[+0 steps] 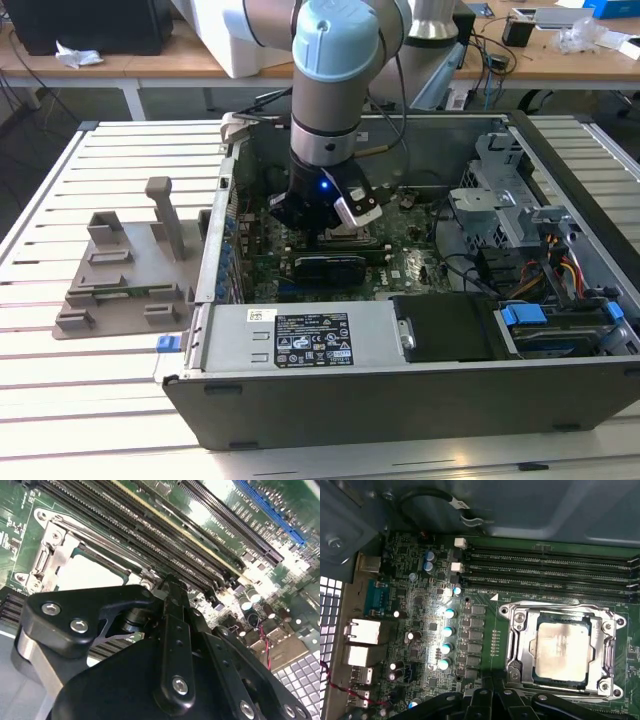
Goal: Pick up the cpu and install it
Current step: 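Install the second cpu locking lever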
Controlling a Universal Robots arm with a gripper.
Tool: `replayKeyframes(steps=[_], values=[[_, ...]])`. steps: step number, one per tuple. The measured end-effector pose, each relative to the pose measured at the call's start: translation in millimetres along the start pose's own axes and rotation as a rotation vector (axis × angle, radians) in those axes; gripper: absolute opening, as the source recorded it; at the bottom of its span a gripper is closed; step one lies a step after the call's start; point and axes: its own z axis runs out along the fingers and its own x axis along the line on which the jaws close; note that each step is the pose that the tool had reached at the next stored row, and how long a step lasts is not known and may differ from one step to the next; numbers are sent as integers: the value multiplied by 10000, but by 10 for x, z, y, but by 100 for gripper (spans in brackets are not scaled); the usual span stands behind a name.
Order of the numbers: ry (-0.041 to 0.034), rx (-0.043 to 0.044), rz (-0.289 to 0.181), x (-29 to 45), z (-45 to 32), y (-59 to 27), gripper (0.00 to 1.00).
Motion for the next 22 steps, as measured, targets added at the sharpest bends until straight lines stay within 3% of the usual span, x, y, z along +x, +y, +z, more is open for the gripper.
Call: replayKeyframes(steps=[3, 5, 8, 11, 13, 15, 16, 19, 22], values=[[-6, -20, -1, 2, -41, 5, 11], [-1, -14, -2, -10, -132, 18, 11], [2, -42, -2, -150, -155, 40, 11], [37, -49, 0, -343, -163, 71, 11], [82, -50, 7, -510, -169, 123, 11], [83, -49, 6, -549, -175, 207, 11], [85, -31, 7, -547, -231, 238, 11], [84, -27, 7, -530, -559, 301, 11], [84, -22, 7, -522, -702, 318, 11]])
